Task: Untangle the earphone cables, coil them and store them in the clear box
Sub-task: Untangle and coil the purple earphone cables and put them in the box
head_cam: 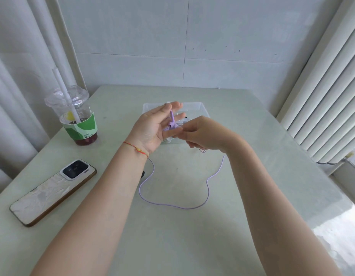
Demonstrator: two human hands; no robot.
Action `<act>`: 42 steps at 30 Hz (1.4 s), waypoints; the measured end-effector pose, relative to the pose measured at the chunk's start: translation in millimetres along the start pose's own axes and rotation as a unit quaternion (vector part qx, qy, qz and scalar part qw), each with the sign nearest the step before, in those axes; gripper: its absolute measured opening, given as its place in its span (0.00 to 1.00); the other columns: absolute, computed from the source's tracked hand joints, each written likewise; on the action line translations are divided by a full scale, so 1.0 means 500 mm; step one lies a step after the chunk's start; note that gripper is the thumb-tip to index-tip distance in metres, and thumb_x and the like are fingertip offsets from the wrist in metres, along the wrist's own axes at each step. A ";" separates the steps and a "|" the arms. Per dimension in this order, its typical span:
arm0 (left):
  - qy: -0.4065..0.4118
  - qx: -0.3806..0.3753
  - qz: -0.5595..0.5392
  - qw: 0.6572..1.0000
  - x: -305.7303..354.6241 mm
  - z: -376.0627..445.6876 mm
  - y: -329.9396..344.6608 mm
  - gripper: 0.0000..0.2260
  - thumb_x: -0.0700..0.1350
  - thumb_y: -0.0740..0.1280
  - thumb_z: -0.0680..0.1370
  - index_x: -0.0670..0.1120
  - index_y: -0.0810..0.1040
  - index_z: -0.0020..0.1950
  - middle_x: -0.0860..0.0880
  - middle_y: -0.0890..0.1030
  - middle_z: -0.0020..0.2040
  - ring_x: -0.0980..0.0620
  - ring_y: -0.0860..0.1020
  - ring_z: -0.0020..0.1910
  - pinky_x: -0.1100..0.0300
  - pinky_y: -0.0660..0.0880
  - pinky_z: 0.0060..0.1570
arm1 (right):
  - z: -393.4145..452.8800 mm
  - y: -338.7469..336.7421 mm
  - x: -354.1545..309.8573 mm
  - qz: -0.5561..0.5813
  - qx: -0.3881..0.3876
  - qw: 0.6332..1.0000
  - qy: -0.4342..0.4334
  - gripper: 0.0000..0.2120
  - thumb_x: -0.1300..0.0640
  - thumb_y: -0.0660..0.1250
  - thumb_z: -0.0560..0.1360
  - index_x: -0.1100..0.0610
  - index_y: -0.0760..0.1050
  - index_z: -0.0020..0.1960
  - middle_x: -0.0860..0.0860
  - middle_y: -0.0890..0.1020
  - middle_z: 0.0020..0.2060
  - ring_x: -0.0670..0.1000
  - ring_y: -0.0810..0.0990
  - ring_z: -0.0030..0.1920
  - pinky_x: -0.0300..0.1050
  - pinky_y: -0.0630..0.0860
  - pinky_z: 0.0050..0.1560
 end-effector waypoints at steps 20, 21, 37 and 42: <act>0.039 0.157 0.147 0.976 -0.008 0.002 -0.017 0.07 0.44 0.64 0.80 0.46 0.82 0.49 0.47 0.85 0.51 0.48 0.84 0.44 0.57 0.79 0.49 | -0.010 0.023 -0.022 -0.089 -0.092 0.992 0.004 0.09 0.51 0.64 0.76 0.45 0.84 0.47 0.45 0.70 0.26 0.43 0.67 0.26 0.38 0.65 0.33; 0.040 0.161 0.176 0.970 -0.010 0.003 -0.016 0.08 0.42 0.64 0.80 0.44 0.82 0.47 0.45 0.85 0.49 0.49 0.84 0.43 0.57 0.79 0.47 | -0.010 0.018 -0.024 -0.072 -0.074 0.995 -0.001 0.09 0.53 0.64 0.76 0.47 0.84 0.46 0.46 0.70 0.26 0.44 0.66 0.26 0.37 0.65 0.31; 0.009 0.202 0.092 0.975 -0.009 0.005 -0.031 0.10 0.36 0.59 0.82 0.38 0.77 0.44 0.46 0.80 0.31 0.49 0.83 0.30 0.57 0.82 0.39 | -0.022 -0.033 -0.024 -0.020 0.030 0.999 -0.006 0.10 0.56 0.65 0.73 0.51 0.84 0.38 0.54 0.66 0.31 0.51 0.63 0.33 0.42 0.60 0.32; 0.023 0.181 0.123 0.976 -0.015 0.008 -0.030 0.08 0.37 0.61 0.81 0.39 0.79 0.45 0.44 0.83 0.36 0.49 0.83 0.34 0.56 0.81 0.43 | -0.024 -0.023 -0.029 -0.017 0.008 1.000 -0.012 0.10 0.56 0.65 0.74 0.50 0.84 0.39 0.52 0.65 0.30 0.51 0.62 0.33 0.43 0.59 0.34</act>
Point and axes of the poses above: each hand's wrist, its own z-axis towards the middle knuckle, its own y-axis out of the palm, x = y × z, the point moved 3 cm from there along z, towards the middle knuckle
